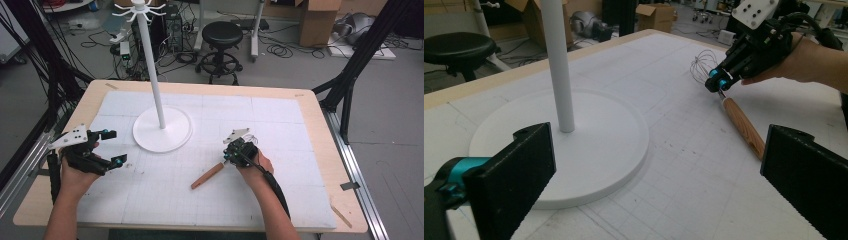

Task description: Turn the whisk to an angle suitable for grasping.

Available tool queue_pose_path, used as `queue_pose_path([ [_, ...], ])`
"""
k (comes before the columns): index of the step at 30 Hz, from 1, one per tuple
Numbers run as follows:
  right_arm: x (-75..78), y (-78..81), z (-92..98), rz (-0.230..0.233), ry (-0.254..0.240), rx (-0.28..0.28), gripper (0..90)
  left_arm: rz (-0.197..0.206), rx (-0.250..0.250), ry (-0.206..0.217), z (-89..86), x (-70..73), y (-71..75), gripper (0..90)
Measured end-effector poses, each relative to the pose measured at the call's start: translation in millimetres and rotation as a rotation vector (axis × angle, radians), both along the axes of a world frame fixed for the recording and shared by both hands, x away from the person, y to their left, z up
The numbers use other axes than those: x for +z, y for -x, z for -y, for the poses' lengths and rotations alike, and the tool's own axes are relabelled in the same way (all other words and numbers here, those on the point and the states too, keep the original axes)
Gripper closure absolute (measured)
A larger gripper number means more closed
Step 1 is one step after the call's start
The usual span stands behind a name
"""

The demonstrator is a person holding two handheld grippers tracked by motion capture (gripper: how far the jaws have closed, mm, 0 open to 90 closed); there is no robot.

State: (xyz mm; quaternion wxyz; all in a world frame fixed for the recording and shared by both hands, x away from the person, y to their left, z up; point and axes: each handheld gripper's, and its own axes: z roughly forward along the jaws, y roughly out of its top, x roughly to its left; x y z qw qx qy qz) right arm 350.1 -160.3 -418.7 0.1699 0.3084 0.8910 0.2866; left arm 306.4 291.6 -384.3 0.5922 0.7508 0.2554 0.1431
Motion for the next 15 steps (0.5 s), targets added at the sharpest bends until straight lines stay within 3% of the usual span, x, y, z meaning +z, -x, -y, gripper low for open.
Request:
queue_pose_path([
  [3,-0.3,4.0,6.6,0.0,-0.027,0.006,89.4,0.0,-0.005,-0.002,0.3,0.2,0.1,1.8],
  [9,-3.7,10.8,18.7,-0.02,-0.01,-0.008,89.3,-0.003,-0.006,-0.004,1.7,0.0,0.1,1.8],
  [15,-4.9,19.7,30.6,-0.029,-0.041,-0.008,89.3,0.001,-0.006,0.0,1.4,0.4,0.2,1.8],
])
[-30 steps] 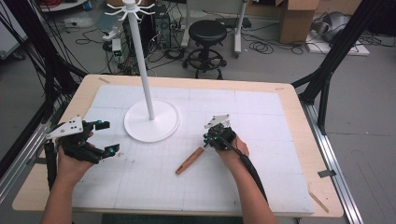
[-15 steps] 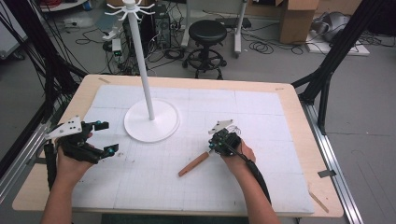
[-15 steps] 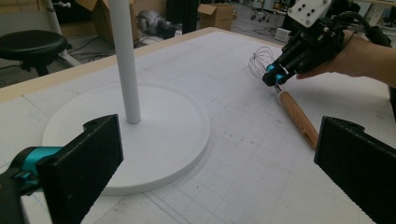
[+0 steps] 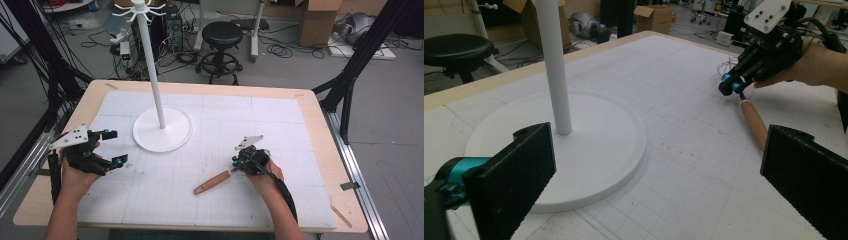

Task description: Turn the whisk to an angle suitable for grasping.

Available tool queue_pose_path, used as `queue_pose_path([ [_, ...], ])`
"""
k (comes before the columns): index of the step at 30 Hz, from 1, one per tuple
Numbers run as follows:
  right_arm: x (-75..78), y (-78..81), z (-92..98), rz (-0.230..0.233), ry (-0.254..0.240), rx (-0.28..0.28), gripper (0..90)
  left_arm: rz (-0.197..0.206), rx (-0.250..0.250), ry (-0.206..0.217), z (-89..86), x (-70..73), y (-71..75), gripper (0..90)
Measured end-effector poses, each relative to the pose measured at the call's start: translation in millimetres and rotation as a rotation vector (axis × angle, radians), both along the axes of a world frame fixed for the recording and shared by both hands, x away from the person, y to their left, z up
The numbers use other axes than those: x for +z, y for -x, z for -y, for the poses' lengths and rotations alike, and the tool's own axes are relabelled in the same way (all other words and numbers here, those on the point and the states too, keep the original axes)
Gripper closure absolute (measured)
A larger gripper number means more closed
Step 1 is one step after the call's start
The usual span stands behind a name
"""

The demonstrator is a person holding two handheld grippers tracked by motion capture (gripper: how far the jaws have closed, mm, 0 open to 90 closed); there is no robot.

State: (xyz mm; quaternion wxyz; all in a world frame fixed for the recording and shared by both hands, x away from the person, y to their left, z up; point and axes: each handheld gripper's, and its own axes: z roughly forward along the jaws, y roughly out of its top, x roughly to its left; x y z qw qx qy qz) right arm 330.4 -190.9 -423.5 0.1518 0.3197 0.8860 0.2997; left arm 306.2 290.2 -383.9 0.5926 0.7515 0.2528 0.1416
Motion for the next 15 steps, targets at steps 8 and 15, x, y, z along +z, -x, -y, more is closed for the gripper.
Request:
queue_pose_path([
  [8,16.1,14.9,-5.1,0.036,-0.108,0.111,89.1,0.0,-0.002,-0.002,1.0,0.0,0.2,1.8],
  [15,15.3,42.8,-31.2,0.016,-0.136,0.277,89.1,0.004,0.0,0.004,-0.4,1.0,0.9,1.8],
])
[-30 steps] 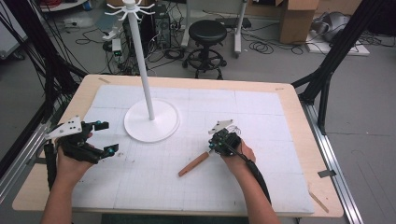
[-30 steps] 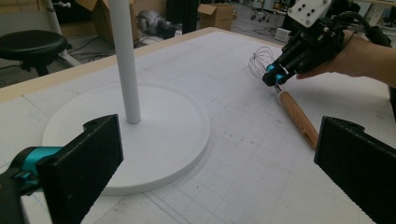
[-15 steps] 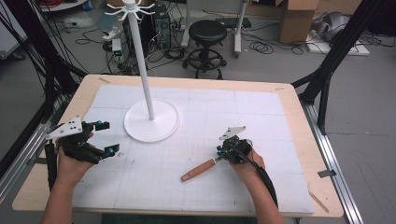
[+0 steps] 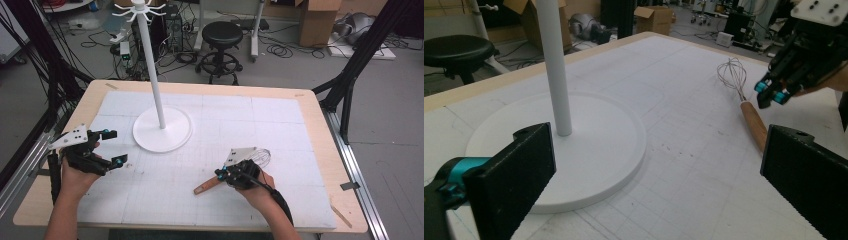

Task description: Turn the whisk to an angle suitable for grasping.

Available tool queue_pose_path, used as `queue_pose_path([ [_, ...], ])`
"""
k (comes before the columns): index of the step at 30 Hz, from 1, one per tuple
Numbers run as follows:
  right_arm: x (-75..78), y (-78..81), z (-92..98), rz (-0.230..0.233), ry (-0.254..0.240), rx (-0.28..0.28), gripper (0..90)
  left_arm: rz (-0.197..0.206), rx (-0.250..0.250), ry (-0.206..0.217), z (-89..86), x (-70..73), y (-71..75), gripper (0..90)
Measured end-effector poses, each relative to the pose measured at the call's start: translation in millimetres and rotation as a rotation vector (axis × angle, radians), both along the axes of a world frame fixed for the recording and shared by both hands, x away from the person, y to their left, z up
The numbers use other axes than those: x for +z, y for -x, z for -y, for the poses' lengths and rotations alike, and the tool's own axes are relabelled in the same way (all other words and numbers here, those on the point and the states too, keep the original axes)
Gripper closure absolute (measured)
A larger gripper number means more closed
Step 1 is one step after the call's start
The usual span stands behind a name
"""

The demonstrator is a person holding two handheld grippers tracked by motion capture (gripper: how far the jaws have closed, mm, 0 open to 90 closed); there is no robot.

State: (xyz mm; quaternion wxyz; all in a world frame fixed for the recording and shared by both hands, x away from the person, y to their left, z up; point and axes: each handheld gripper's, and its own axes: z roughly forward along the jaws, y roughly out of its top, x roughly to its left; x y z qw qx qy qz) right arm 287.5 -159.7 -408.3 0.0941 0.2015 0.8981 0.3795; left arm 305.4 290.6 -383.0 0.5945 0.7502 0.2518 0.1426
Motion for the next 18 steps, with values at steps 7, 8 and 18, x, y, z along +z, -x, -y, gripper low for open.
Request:
queue_pose_path([
  [7,-20.3,16.1,-21.1,-0.066,0.005,0.089,89.1,-0.001,0.0,0.002,1.0,-0.1,0.0,1.8],
  [8,-23.8,16.7,-24.6,-0.08,0.015,0.097,89.1,-0.001,-0.001,0.001,1.0,0.0,0.1,1.8],
  [18,-31.1,-3.2,-29.0,-0.077,0.006,0.002,89.3,-0.002,-0.001,-0.003,1.2,-0.7,-0.7,1.8],
])
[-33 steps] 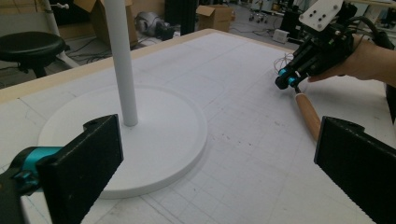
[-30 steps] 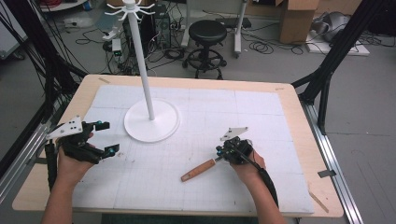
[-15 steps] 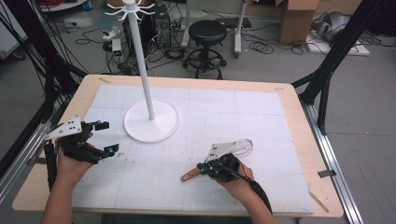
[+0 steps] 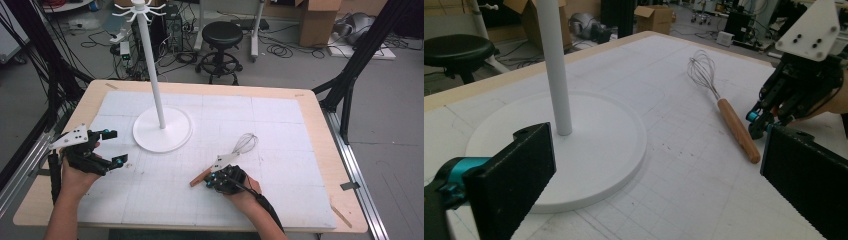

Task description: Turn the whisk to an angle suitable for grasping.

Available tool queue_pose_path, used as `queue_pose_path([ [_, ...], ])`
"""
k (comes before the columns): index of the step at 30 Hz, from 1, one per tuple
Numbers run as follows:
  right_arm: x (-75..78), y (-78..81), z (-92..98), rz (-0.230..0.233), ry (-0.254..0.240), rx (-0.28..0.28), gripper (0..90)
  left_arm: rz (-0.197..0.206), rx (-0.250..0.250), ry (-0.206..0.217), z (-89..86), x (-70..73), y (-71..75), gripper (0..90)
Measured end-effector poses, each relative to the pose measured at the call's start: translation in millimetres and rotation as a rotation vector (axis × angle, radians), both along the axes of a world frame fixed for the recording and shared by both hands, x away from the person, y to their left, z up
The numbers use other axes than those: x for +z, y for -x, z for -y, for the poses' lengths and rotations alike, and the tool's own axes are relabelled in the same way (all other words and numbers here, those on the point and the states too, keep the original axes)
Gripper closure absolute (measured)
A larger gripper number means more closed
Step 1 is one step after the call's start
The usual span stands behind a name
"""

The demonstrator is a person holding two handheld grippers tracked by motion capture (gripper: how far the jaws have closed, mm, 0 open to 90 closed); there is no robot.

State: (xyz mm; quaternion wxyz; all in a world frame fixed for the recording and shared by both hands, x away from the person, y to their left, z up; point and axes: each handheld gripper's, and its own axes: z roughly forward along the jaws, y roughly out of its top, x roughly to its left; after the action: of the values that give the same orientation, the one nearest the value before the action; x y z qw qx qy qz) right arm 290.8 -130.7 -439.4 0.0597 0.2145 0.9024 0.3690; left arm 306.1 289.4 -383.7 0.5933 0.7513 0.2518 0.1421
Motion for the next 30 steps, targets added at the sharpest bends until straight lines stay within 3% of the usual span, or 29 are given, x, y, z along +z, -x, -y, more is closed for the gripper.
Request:
queue_pose_path([
  [5,-0.4,-5.7,-1.1,0.019,-0.012,-0.032,89.3,-0.001,0.004,0.001,-0.2,-0.2,-0.5,1.8],
  [12,4.4,-7.1,-7.2,0.041,-0.02,-0.017,89.2,-0.001,0.004,0.005,-0.7,0.4,0.4,1.8],
  [30,23.4,-15.0,24.2,0.085,-0.089,-0.097,85.6,-0.001,0.003,0.003,-0.5,0.2,0.2,1.8],
])
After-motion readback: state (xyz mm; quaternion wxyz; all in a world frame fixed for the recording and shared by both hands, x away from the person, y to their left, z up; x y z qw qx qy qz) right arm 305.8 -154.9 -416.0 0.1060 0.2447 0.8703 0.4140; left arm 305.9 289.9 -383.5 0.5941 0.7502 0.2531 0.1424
